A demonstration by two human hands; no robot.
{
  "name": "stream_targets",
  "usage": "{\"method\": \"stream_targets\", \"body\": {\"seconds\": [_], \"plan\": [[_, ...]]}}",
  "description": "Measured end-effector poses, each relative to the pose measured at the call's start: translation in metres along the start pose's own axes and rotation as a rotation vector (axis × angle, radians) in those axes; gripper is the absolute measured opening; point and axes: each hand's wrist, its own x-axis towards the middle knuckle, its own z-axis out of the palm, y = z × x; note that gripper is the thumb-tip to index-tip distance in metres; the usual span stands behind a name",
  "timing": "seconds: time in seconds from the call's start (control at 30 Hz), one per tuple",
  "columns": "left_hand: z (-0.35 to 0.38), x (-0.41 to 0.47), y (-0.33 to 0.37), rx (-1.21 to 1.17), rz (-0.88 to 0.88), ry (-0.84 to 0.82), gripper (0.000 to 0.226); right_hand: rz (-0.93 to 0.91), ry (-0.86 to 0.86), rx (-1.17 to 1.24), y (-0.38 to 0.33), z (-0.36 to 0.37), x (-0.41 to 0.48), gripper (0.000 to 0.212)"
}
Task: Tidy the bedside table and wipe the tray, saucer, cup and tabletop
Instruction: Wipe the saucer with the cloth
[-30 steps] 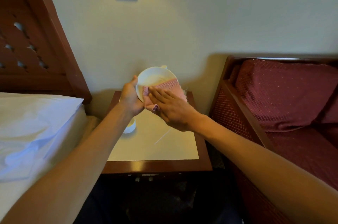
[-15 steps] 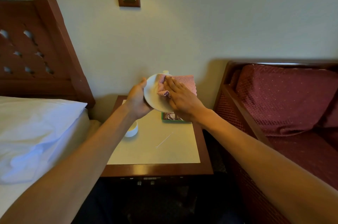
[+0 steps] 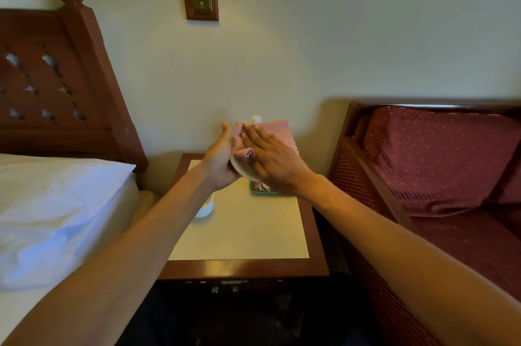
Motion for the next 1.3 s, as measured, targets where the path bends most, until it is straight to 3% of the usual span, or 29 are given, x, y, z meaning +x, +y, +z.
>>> {"method": "stream_targets", "body": {"seconds": [0.2,0.33,0.5,0.63,0.8,0.9,0.97,1.07,1.17,1.3], "plan": [[-0.018,-0.004,0.007,0.001,-0.083,0.010,0.101,-0.227,-0.033,-0.105,-0.004,0.011,-0.011,0.058],[-0.020,-0.005,0.015,0.017,-0.078,0.042,0.088,-0.320,-0.047,-0.096,0.005,0.006,-0.016,0.054],[-0.024,0.004,0.015,0.109,0.005,0.276,0.073,-0.189,0.007,-0.114,0.031,0.001,-0.014,0.054],[-0.008,0.006,0.010,0.080,-0.029,0.153,0.073,-0.052,0.066,-0.056,0.003,0.001,0.009,0.062],[-0.034,0.008,0.027,0.095,-0.041,0.259,0.089,-0.186,0.022,-0.006,-0.027,0.007,0.006,0.054],[-0.032,-0.003,0.031,0.109,0.070,0.450,0.068,-0.273,-0.020,-0.064,-0.006,0.006,-0.009,0.053],[-0.022,-0.008,0.027,0.181,0.136,0.545,0.054,-0.214,-0.007,-0.105,0.014,0.004,-0.013,0.054],[-0.014,-0.007,0.017,0.187,0.055,0.464,0.050,-0.089,-0.056,-0.104,0.016,0.001,-0.008,0.063],[-0.009,0.000,0.010,0.136,-0.056,0.284,0.065,-0.130,-0.036,-0.075,-0.008,0.006,-0.002,0.062],[-0.009,-0.003,0.014,0.066,-0.060,0.169,0.088,-0.226,-0.061,-0.082,-0.006,-0.003,-0.005,0.054]]}}
